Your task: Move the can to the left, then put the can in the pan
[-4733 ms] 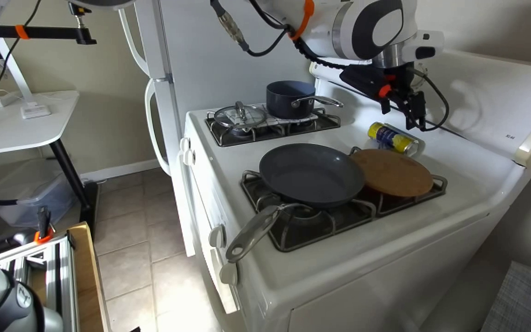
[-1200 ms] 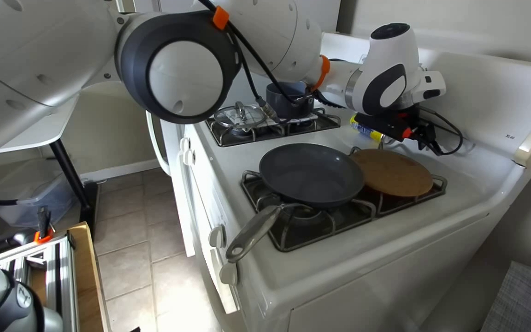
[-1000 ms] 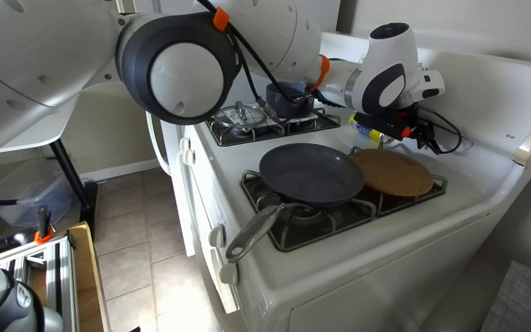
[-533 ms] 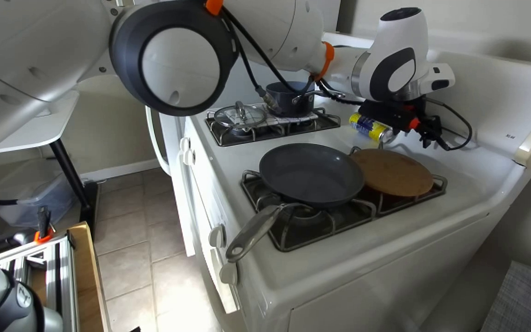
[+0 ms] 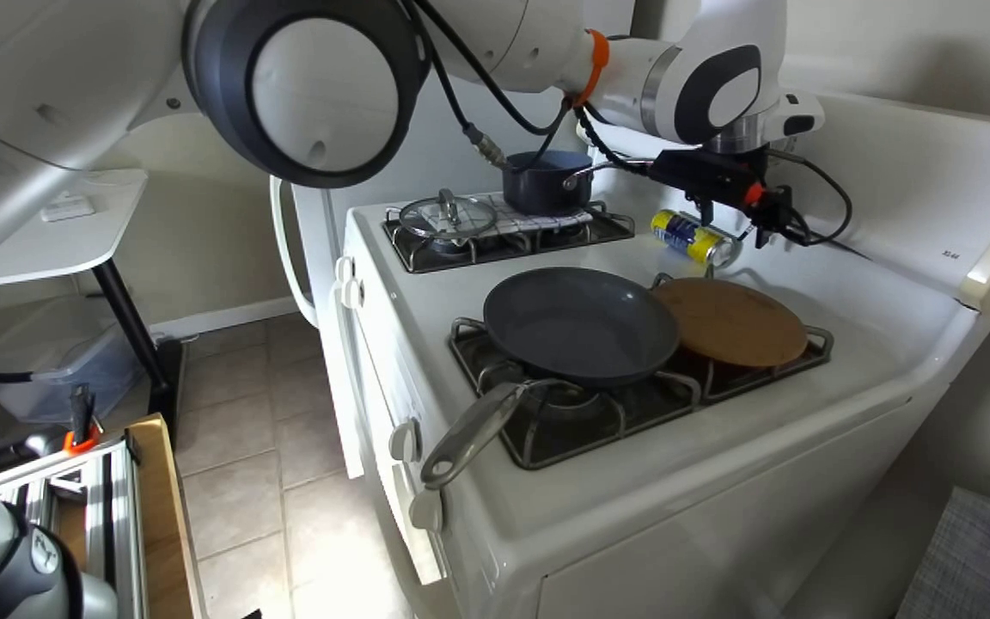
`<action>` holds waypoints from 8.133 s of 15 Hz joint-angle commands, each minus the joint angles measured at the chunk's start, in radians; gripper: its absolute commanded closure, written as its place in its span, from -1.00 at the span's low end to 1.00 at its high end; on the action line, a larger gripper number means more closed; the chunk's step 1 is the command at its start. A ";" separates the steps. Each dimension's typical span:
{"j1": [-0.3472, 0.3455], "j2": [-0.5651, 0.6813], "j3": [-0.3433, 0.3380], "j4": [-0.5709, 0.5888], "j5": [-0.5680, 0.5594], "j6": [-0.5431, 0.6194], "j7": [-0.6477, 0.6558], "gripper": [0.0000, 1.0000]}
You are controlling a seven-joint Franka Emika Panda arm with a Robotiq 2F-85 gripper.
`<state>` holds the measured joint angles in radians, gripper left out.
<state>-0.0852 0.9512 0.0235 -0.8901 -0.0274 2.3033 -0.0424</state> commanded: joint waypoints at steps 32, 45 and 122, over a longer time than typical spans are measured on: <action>-0.026 -0.227 0.079 -0.338 0.070 0.084 -0.174 -1.00; 0.018 -0.321 0.035 -0.586 0.129 0.470 -0.043 -1.00; -0.190 -0.348 0.118 -0.428 0.188 -0.161 -0.741 0.28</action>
<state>-0.2500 0.6982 0.1581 -1.1948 0.1242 2.1214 -0.7477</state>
